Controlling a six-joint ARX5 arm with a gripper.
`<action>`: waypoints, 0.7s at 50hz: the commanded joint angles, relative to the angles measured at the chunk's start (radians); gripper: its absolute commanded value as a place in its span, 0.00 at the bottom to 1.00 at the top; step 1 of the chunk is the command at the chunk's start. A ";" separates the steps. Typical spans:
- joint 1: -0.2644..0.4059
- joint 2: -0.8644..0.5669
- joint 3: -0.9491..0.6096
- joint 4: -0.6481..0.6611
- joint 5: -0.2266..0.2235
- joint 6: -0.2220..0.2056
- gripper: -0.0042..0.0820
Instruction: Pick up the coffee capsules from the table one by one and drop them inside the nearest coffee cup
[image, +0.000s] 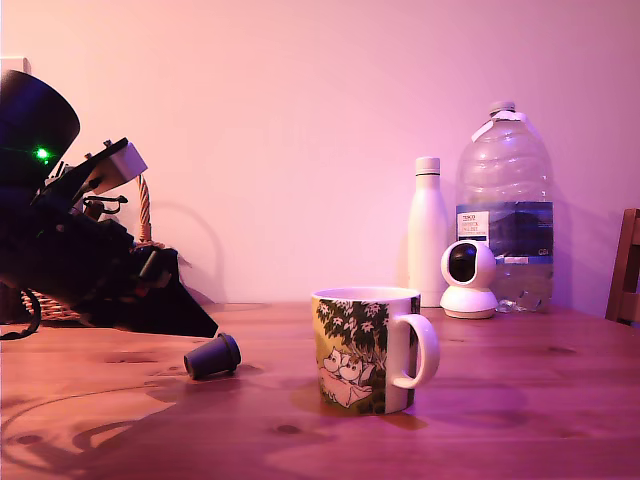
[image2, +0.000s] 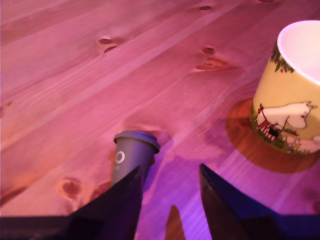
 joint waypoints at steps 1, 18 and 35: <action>0.003 -0.008 -0.005 0.018 0.001 -0.021 0.58; 0.032 -0.011 -0.063 0.121 0.016 -0.014 0.69; 0.120 -0.010 -0.145 0.259 0.060 -0.011 0.69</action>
